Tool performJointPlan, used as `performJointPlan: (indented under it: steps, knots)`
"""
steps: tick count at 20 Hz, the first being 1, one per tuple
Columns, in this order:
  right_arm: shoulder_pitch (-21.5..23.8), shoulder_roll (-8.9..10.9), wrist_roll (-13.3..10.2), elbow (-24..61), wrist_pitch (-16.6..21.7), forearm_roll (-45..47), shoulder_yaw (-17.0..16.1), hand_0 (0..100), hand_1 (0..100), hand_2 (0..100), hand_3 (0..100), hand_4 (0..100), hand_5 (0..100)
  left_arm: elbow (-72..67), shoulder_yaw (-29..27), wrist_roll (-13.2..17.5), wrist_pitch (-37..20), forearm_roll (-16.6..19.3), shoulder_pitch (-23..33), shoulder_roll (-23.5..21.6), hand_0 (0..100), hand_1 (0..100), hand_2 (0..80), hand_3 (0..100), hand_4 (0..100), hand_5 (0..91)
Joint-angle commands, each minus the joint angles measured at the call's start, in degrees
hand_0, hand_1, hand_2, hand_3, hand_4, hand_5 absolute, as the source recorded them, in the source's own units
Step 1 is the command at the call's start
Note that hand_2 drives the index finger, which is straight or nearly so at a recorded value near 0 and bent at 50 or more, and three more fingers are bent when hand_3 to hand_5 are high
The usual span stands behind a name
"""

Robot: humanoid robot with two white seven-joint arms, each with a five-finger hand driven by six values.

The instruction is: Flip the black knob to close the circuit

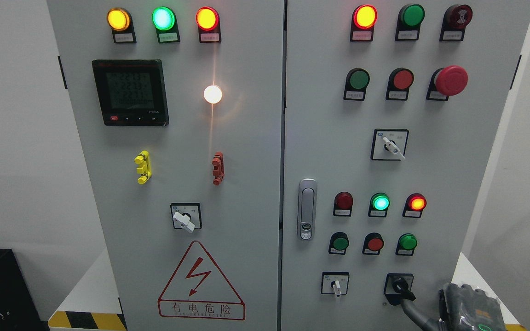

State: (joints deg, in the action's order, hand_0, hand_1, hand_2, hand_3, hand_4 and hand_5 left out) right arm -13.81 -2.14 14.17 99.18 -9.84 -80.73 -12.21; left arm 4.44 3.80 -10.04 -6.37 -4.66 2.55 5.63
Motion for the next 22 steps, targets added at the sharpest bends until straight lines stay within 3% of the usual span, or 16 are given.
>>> performJointPlan:
  steps: [1,15,22]
  knots:
    - [0.19,-1.02,-0.28,0.84,0.35,0.05,1.31,0,0,93,100,97,95,0.04,-0.02,0.02,-0.04,0.00,0.00,0.00,12,56,0.0,0,0,0.0]
    - [2.12,-2.08,-0.19,1.98,0.43,0.05,7.55,0,0,93,100,97,95,0.04,0.07,0.02,-0.04,0.00,0.00,0.00,12,56,0.0,0,0,0.0]
    - [5.80,-2.69,-0.45,8.04,1.84,0.14,7.55,0,0,92,100,97,95,0.04,-0.02,0.02,-0.04,0.00,0.00,0.00,12,56,0.0,0,0,0.0]
